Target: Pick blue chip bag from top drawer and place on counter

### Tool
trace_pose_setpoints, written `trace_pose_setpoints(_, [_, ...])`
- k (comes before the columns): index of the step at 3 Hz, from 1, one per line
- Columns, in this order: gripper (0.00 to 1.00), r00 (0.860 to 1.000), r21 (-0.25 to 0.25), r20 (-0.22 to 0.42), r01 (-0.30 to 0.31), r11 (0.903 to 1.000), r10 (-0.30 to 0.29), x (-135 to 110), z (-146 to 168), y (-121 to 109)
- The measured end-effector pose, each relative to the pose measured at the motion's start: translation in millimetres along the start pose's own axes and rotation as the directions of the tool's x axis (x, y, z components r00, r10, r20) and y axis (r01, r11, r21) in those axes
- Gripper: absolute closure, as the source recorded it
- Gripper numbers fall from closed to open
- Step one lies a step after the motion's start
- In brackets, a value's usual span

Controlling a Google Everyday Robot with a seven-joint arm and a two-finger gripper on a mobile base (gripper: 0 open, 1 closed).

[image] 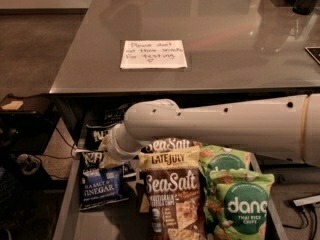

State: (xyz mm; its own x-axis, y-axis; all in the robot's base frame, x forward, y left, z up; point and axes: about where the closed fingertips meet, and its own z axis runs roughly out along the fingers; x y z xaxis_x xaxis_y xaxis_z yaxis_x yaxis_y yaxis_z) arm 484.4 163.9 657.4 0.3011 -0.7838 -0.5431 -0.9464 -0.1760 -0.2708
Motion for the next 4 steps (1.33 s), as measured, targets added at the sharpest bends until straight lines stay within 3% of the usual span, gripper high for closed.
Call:
trace_pose_setpoints(1, [0.89,1.0,0.015,0.006,0.019,0.9997,-0.019,-19.9,-14.9,0.7])
trace_pose_setpoints(2, [1.0,0.999,0.047,0.002,0.047,0.9978,-0.048,-42.1,-41.0,-3.2])
trace_pose_setpoints(3, [1.0,0.997,0.091,0.043,0.052,0.9945,-0.056,-63.4,-83.1,-13.5])
trace_pose_setpoints(4, [1.0,0.994,0.116,0.102,0.038,0.9926,-0.05,-66.9,-131.9,-28.1])
